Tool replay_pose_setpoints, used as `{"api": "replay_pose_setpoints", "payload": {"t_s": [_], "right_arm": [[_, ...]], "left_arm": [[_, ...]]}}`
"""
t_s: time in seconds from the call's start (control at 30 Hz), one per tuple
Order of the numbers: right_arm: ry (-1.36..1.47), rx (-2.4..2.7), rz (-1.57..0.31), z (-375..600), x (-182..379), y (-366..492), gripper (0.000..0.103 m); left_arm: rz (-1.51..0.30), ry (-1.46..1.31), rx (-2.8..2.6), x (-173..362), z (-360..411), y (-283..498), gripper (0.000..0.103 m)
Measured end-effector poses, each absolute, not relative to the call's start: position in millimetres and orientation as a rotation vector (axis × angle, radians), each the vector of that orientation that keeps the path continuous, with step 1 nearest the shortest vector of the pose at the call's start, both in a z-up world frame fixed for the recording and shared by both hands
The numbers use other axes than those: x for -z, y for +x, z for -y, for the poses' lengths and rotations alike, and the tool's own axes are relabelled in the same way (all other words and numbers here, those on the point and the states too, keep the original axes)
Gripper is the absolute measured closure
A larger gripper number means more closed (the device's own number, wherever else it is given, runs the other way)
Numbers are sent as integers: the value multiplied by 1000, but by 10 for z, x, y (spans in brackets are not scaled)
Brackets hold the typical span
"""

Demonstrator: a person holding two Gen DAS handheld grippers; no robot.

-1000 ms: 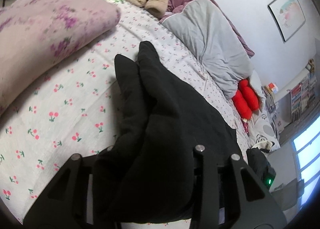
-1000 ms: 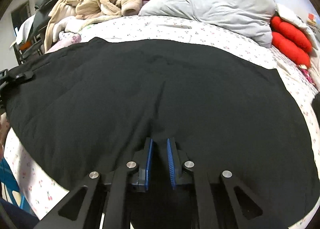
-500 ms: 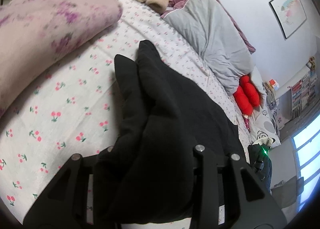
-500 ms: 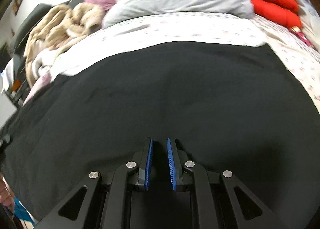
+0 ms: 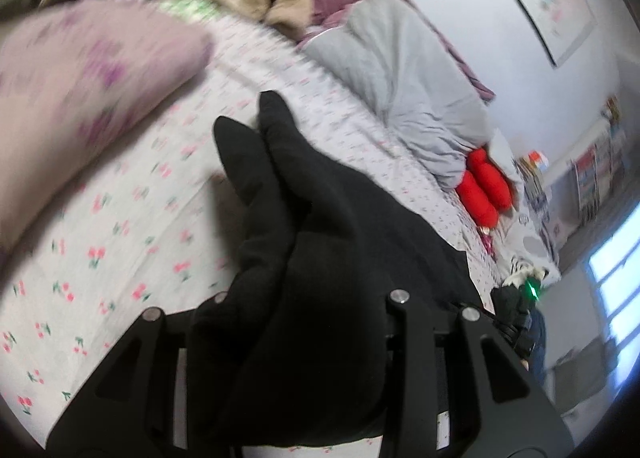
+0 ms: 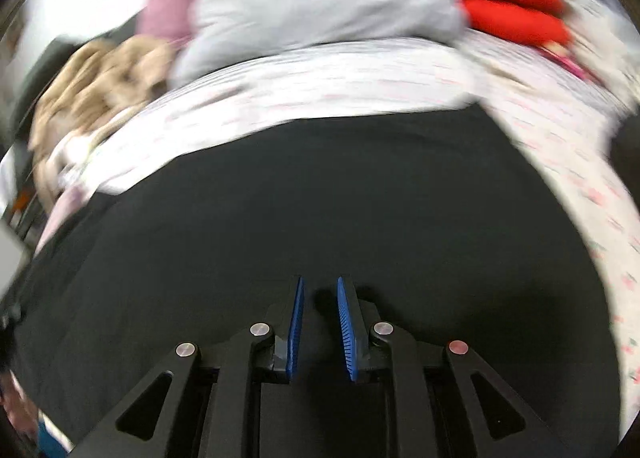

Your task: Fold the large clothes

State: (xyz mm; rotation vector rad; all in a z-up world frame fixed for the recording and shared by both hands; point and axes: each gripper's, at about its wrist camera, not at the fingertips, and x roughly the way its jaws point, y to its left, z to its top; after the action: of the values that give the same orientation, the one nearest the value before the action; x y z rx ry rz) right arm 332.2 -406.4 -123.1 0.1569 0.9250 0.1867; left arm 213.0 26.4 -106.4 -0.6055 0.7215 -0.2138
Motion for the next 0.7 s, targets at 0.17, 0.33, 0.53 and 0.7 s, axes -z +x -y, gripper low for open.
{"api": "replay_pose_setpoints", "payload": {"t_s": [0.17,0.33,0.53,0.7], "right_arm": [[66,-303,-1007,3329,1307,3537,85],[166,-258,-1030,3332,1463,3792,85],[243,-247,-1015,3389,1600,3847,85],[308,-268,-1021,3544,1521,3849,84]], "left_arm": [[-679,-503,259,702,10,2138,64],[-655,-424,294,492,196,2140,65],[-643,-381,330,338,432,2171,66],[-641,-332,359,169,647,2197,66]]}}
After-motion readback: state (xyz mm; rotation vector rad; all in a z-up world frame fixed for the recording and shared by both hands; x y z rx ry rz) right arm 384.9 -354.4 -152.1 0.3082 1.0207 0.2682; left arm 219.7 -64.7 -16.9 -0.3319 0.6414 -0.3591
